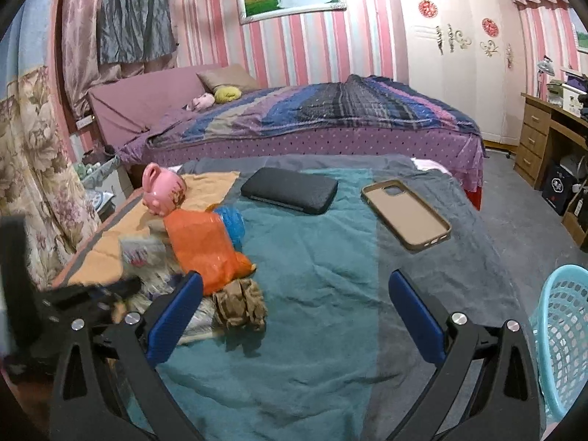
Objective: Collect trash
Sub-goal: 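Grasp the printed snack bag with the left tool while the right tool grasps the crumpled brown paper, then carry the snack bag and brown paper with both tools over the light-blue basket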
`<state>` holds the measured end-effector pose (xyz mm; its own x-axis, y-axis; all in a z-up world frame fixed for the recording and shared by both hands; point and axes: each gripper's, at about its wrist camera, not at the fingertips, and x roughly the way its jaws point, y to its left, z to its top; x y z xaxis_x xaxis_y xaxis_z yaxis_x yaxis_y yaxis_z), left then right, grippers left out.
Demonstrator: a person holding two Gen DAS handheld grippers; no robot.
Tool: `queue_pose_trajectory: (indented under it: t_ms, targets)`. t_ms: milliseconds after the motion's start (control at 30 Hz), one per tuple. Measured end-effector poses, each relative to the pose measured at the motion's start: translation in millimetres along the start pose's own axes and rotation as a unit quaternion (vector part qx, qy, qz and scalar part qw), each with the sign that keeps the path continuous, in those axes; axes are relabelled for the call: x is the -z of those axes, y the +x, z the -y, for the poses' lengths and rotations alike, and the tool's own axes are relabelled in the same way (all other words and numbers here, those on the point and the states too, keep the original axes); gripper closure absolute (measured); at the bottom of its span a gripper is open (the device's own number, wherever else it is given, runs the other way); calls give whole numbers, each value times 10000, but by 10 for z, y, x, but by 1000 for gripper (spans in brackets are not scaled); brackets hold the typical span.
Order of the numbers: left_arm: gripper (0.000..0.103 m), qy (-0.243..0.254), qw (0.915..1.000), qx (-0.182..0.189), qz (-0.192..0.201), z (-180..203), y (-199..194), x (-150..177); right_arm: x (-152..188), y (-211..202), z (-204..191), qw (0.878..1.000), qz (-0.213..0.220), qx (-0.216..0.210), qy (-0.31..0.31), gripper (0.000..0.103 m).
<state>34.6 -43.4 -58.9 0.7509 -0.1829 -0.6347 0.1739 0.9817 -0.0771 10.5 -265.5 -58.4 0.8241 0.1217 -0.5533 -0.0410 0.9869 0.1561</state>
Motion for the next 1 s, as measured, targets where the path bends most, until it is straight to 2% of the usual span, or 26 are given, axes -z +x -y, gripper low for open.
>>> queue_pose_trajectory:
  t_ms: [133,333,433,500,567,600,633,667,833,1000]
  targets:
    - [103,-165,9990,41,407,-96,-257,-100,15,99,31,9998,-192,-33,15,4]
    - [103,-224,9945,-499,895,-262,-504,-184,76,364,-193,9978,-548,-337,-171,4]
    - [103,-184,9920,-735,1006,-308,-553,-201,132,606,-366,9953,-821,-260,-435,5]
    - [103,-240,9917,-739,1021,-368,-591,-199,193,794,-455,9918,-1125,-228,-566,15]
    - [103,-245,9912,-777,1040,-388,-614,-194,256,901,-492,9883,-1361,-259,-630,51]
    - [103,-247,9911,-784,1051,-401,-616,-196,279,936,-502,9868,-1455,-319,-635,60]
    - [103,-278,9906,-781,1088,-421,-637,-197,290,935,-514,9867,-1458,-328,-635,77]
    - [103,-294,9903,-767,1123,-432,-656,-197,278,898,-514,9875,-1406,-300,-650,81]
    - [103,-249,9881,-784,1300,-414,-734,-209,156,478,-562,9936,-736,-377,-770,81]
    - [103,-259,9867,-701,1445,-341,-825,-234,148,170,-589,9952,-434,-481,-737,81]
